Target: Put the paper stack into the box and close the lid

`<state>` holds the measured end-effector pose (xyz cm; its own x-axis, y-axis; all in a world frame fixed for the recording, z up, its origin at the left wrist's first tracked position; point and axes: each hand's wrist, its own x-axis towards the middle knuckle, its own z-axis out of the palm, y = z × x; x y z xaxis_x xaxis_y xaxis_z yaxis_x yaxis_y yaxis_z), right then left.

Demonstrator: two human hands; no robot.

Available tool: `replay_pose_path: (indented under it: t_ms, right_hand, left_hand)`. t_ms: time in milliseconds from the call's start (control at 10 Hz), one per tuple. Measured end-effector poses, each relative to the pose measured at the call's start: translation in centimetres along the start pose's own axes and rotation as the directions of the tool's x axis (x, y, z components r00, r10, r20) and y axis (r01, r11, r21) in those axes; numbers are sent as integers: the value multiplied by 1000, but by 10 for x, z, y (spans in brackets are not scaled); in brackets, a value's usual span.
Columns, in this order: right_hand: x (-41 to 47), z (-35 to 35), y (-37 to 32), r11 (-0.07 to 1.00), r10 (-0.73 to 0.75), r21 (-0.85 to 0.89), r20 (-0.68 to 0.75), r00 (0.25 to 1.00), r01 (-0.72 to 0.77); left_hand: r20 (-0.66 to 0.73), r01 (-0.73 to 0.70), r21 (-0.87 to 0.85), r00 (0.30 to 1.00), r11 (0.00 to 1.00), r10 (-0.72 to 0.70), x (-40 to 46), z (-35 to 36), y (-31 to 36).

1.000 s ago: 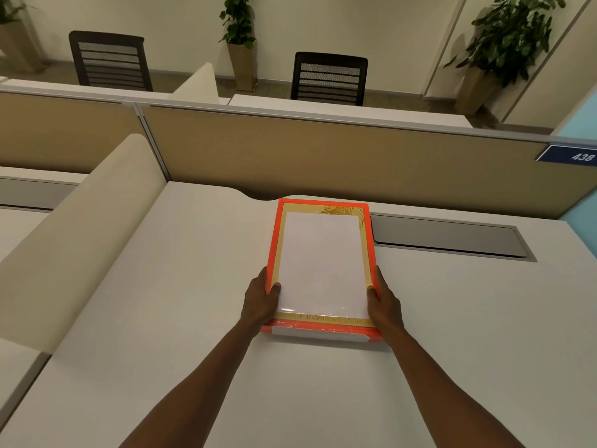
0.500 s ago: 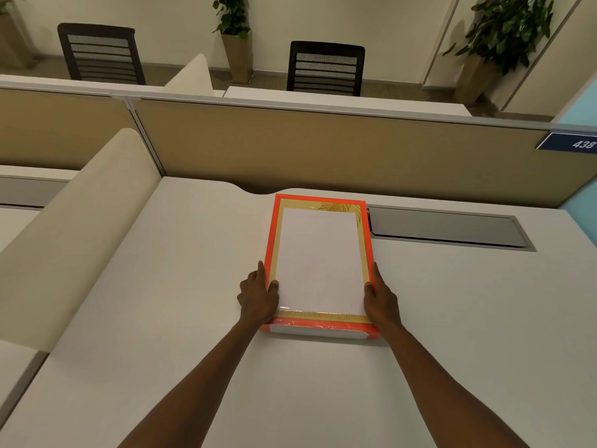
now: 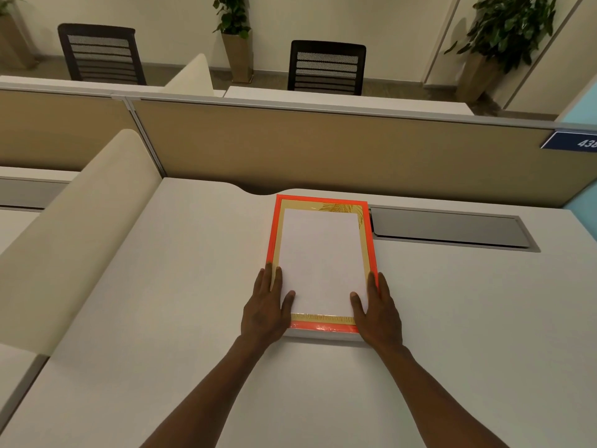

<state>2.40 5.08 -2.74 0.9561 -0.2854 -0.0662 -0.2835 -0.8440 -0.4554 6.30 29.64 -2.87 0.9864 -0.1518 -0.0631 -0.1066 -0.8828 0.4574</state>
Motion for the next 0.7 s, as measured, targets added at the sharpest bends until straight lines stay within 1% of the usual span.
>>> replay_pose_path:
  t_ms: [200,300,400,500,600,700]
  right_hand:
    - [1,-1,-2,999,5,-44,21,1000,-4]
    - [-9,-3,-1,989,-90,-124,-57,994,82]
    - [-20,1,1,962,-200,-197,-44,979,187]
    - [-29,7,3,946,-222,-238,21,975,220]
    - [-29,5,1,952,-199,-224,58,978,207]
    - [-26,3,0,940,-216,-250,90,972,232]
  left_hand:
    - [9,6,11,1000,1000,-6,0,-2,1]
    - [-46,-95,74,994,993,99,-9,-3,5]
    - [-22,-191,166,980,968,197,-20,1,5]
    - [48,-195,209,981,958,189,-28,5,5]
    - [94,-175,202,983,964,159,-28,-3,11]
    - [112,-153,186,985,970,134,-26,-8,13]
